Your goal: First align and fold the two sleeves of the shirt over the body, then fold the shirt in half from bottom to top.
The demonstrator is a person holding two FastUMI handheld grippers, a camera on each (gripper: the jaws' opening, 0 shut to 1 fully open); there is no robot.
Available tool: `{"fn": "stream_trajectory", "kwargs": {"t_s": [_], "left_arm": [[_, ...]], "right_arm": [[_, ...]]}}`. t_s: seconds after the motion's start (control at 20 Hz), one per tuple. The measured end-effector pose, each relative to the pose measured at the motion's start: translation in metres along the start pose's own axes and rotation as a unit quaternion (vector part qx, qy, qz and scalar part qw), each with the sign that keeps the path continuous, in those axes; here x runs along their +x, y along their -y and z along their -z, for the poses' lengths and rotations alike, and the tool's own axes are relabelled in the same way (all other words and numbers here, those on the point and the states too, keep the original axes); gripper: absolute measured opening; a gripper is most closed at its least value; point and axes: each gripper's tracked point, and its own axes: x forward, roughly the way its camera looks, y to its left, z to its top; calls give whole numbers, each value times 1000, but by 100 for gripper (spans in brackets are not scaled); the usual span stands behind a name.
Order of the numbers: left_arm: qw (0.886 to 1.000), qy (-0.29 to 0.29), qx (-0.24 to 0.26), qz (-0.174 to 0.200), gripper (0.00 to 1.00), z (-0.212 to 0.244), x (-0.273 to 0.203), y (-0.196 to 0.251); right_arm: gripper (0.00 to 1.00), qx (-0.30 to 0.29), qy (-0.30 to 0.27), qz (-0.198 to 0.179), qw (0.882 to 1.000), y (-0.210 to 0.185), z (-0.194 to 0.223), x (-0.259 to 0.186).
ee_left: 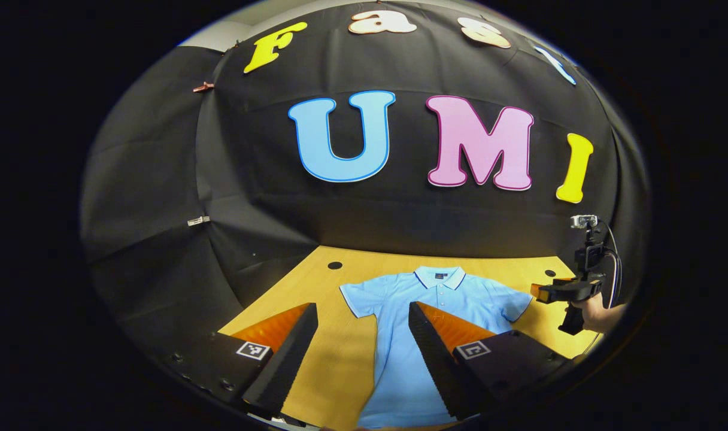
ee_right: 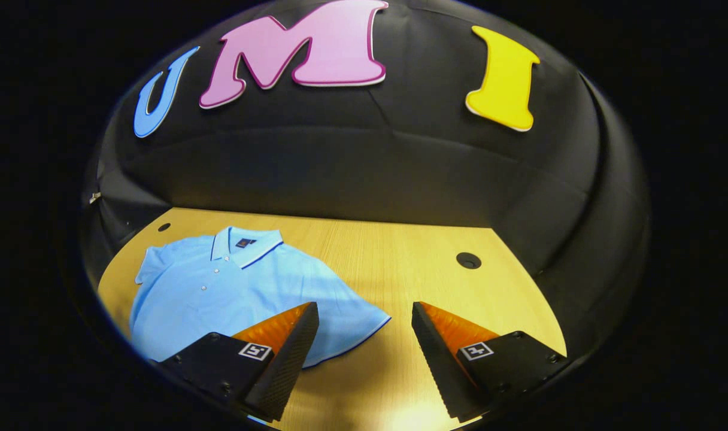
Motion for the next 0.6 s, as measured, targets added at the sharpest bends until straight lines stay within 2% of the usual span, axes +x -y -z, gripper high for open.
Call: {"fn": "stream_trajectory", "kwargs": {"t_s": [0.1, 0.3, 0.6], "left_arm": [[1000, -12, 2, 3, 97, 1, 5, 1], [1000, -9, 18, 3, 96, -8, 17, 0], [999, -18, 38, 13, 97, -4, 26, 6]], "right_arm": [[98, 18, -8, -9, 1000, -2, 4, 14], [97, 17, -29, -3, 999, 8, 13, 42], [97, 59, -75, -7, 995, 15, 34, 69]]}}
